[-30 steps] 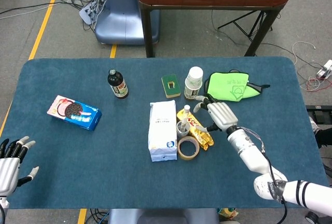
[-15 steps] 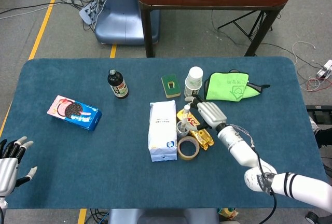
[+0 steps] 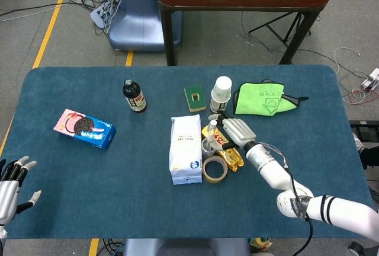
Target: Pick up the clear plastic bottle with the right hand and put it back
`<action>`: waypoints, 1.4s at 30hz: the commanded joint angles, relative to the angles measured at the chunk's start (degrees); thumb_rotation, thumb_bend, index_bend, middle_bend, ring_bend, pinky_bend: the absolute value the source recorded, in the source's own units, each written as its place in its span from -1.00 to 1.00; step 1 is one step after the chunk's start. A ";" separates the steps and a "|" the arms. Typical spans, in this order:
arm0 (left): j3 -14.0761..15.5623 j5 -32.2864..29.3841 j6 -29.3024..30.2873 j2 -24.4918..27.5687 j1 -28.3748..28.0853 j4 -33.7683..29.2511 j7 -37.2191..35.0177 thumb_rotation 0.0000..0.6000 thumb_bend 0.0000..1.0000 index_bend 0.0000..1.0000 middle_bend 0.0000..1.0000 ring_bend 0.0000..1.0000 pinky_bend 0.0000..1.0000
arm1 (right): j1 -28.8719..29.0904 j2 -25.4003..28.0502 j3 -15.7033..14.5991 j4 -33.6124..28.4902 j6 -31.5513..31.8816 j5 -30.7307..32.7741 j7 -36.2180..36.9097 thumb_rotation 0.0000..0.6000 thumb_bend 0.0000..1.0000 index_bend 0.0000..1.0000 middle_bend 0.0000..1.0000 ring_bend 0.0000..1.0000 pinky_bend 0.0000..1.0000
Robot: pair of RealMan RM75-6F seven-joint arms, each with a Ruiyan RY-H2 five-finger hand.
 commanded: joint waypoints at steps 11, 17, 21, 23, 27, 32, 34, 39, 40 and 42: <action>-0.06 -0.27 -0.38 -0.27 0.00 0.92 -0.65 1.00 -0.47 -0.58 -0.75 -0.78 -0.99 | 0.87 -0.54 -0.99 0.83 -0.22 0.20 0.02 1.00 -0.18 -0.19 -0.57 -0.98 -0.70; -0.10 -0.19 -0.29 -0.31 0.04 1.16 -0.85 1.00 -0.47 -0.58 -0.76 -0.78 -0.99 | 1.09 -0.66 -1.38 0.98 -0.08 0.41 -0.14 1.00 -0.17 -0.17 -0.55 -0.97 -0.70; -0.10 -0.20 -0.52 -0.31 -0.05 1.21 -0.90 1.00 -0.47 -0.58 -0.76 -0.78 -0.99 | 1.26 -0.88 -1.48 1.42 0.07 0.66 -0.22 1.00 -0.16 -0.14 -0.52 -0.95 -0.70; -0.12 -0.30 -0.61 -0.38 -0.07 1.29 -0.87 1.00 -0.47 -0.58 -0.76 -0.78 -0.99 | 1.35 -1.01 -1.51 1.63 0.09 0.84 -0.22 1.00 -0.15 -0.14 -0.52 -0.95 -0.70; -0.16 -0.35 -0.66 -0.44 -0.09 1.32 -0.87 1.00 -0.47 -0.58 -0.76 -0.78 -0.99 | 1.41 -1.20 -1.68 1.92 0.25 0.86 -0.26 1.00 -0.14 -0.09 -0.51 -0.94 -0.70; -0.12 -0.35 -0.70 -0.37 -0.05 1.26 -0.84 1.00 -0.47 -0.58 -0.76 -0.78 -0.99 | 1.35 -1.43 -1.72 2.10 0.59 0.62 0.09 1.00 -0.14 -0.09 -0.50 -0.94 -0.70; -0.15 -0.34 -0.75 -0.40 -0.10 1.26 -0.86 1.00 -0.47 -0.58 -0.76 -0.78 -0.99 | 1.30 -1.48 -1.79 2.19 0.78 0.47 0.13 1.00 -0.13 -0.06 -0.48 -0.92 -0.70; -0.11 -0.30 -0.92 -0.45 -0.19 1.19 -0.73 1.00 -0.47 -0.58 -0.76 -0.78 -0.99 | 1.16 -1.65 -1.89 2.51 1.22 0.41 0.19 1.00 -0.11 -0.01 -0.45 -0.90 -0.70; -0.11 -0.23 -0.94 -0.47 -0.22 1.16 -0.72 1.00 -0.47 -0.58 -0.76 -0.78 -0.99 | 1.14 -1.72 -1.93 2.60 1.29 0.41 0.16 1.00 -0.11 0.00 -0.44 -0.90 -0.70; -0.11 -0.17 -0.92 -0.51 -0.24 1.16 -0.75 1.00 -0.47 -0.58 -0.76 -0.78 -0.99 | 1.12 -1.83 -1.92 2.69 1.40 0.37 0.23 1.00 -0.11 0.02 -0.44 -0.89 -0.70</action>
